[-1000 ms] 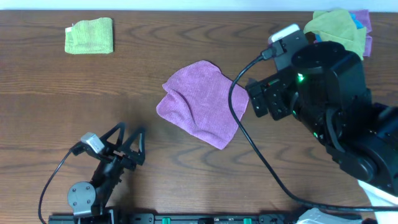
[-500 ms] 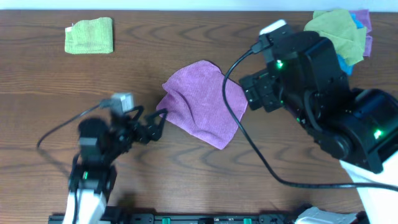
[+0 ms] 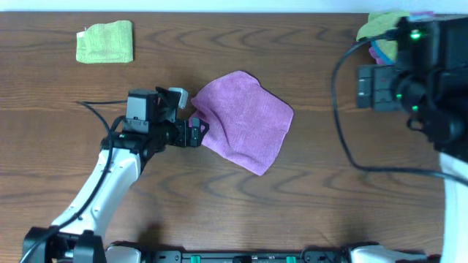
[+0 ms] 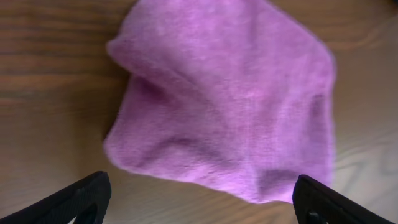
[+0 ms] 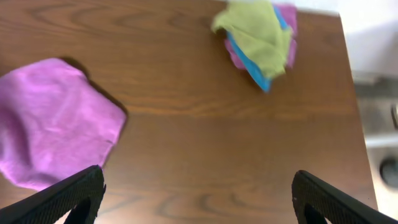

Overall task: Fold the cloth
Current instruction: 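Reach the left gripper to the pink cloth's left edge and grasp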

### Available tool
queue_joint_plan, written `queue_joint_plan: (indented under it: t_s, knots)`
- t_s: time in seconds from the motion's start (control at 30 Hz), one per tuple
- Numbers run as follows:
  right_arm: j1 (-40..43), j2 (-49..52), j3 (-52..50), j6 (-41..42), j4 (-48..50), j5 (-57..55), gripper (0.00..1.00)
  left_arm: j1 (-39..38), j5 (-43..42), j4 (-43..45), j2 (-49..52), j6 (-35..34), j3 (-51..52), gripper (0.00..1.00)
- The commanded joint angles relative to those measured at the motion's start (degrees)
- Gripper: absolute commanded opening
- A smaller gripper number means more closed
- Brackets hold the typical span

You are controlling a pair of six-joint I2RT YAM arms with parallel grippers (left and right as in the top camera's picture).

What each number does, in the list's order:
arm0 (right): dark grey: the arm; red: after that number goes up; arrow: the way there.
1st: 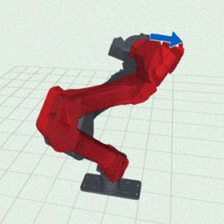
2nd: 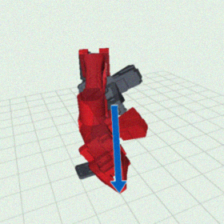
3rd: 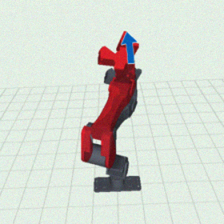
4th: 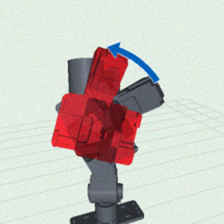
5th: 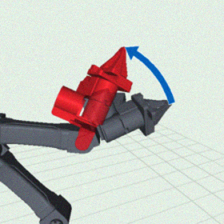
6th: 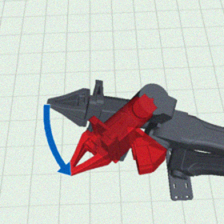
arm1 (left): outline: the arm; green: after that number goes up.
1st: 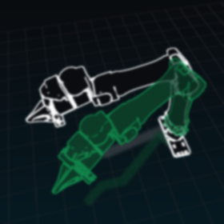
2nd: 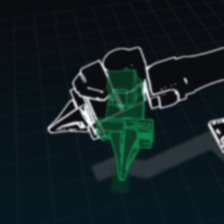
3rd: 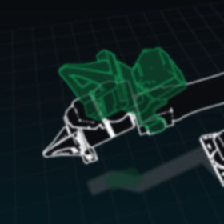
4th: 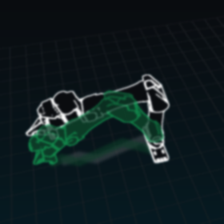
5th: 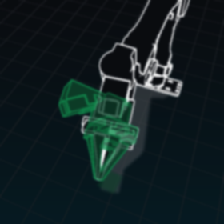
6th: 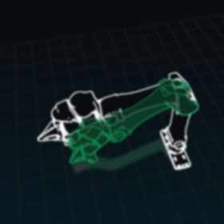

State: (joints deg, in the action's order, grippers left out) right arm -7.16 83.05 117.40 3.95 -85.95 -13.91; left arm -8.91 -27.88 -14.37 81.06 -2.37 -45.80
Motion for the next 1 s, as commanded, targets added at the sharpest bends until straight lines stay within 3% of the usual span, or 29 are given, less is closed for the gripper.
queue_joint_plan:
  t_s: [0.0, 0.33, 0.97]
  knots:
    - [4.31, -0.28, -2.64, 1.01, 0.04, 4.98, 0.96, -0.15, 4.52, -1.95, 2.03, 3.13, -0.98, 0.95]
    - [9.38, -0.33, -12.07, -1.88, 5.86, 13.57, 0.94, -0.26, 7.08, -1.66, 7.85, 4.20, -0.98, 0.93]
    - [9.38, -0.33, -12.59, -2.32, 5.57, 14.38, 0.94, -0.26, 6.38, 8.79, 15.37, 5.60, -0.98, 0.93]
